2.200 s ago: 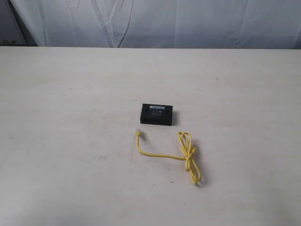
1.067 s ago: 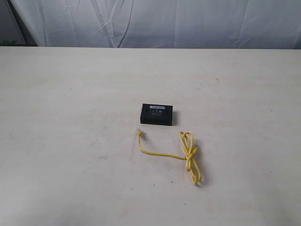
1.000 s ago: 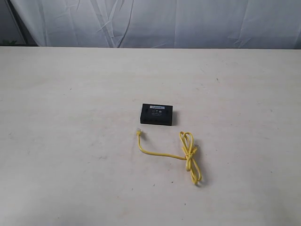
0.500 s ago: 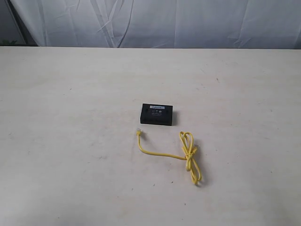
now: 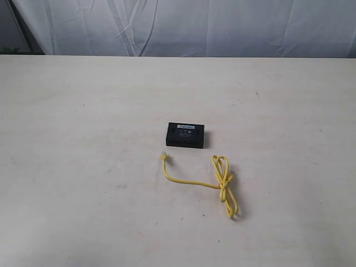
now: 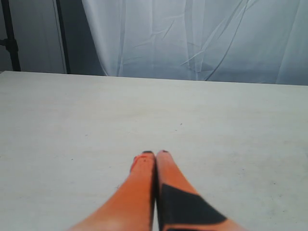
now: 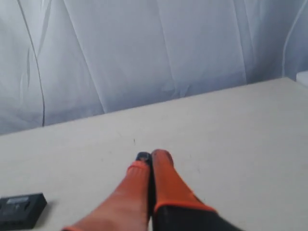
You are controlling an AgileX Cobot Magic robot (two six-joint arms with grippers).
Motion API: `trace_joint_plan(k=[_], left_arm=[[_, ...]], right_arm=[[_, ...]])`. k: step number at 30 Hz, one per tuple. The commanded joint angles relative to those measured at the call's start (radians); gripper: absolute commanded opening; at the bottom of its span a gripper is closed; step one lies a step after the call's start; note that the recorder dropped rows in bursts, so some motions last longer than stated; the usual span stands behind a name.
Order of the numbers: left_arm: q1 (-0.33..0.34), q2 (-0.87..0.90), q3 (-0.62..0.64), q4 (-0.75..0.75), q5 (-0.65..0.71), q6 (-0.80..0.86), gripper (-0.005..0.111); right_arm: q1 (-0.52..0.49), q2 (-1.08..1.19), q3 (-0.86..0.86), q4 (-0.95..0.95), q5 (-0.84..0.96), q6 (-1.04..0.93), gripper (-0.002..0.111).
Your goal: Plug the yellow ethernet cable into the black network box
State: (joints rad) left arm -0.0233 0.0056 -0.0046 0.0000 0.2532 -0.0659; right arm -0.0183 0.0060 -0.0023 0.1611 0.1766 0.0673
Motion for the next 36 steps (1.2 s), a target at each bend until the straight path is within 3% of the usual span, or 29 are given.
trace_joint_plan(k=[1, 9, 25, 31, 36], left_arm=[[0.003, -0.006, 0.005, 0.005, -0.014, -0.001, 0.000], [0.003, -0.006, 0.005, 0.005, -0.014, -0.001, 0.000], [0.003, -0.006, 0.005, 0.005, -0.014, -0.001, 0.000], [0.003, -0.006, 0.005, 0.005, -0.014, -0.001, 0.000], [0.003, -0.006, 0.005, 0.005, -0.014, -0.001, 0.000]], right_arm=[[-0.003, -0.006, 0.002, -0.058, -0.111, -0.018, -0.001], [-0.003, -0.006, 0.002, -0.067, -0.225, -0.018, -0.001], [-0.003, -0.006, 0.002, -0.089, -0.271, -0.028, -0.001], [-0.003, 0.010, -0.069, -0.090, -0.243, -0.033, -0.001], [-0.003, 0.094, -0.175, -0.145, -0.103, -0.033, -0.001]])
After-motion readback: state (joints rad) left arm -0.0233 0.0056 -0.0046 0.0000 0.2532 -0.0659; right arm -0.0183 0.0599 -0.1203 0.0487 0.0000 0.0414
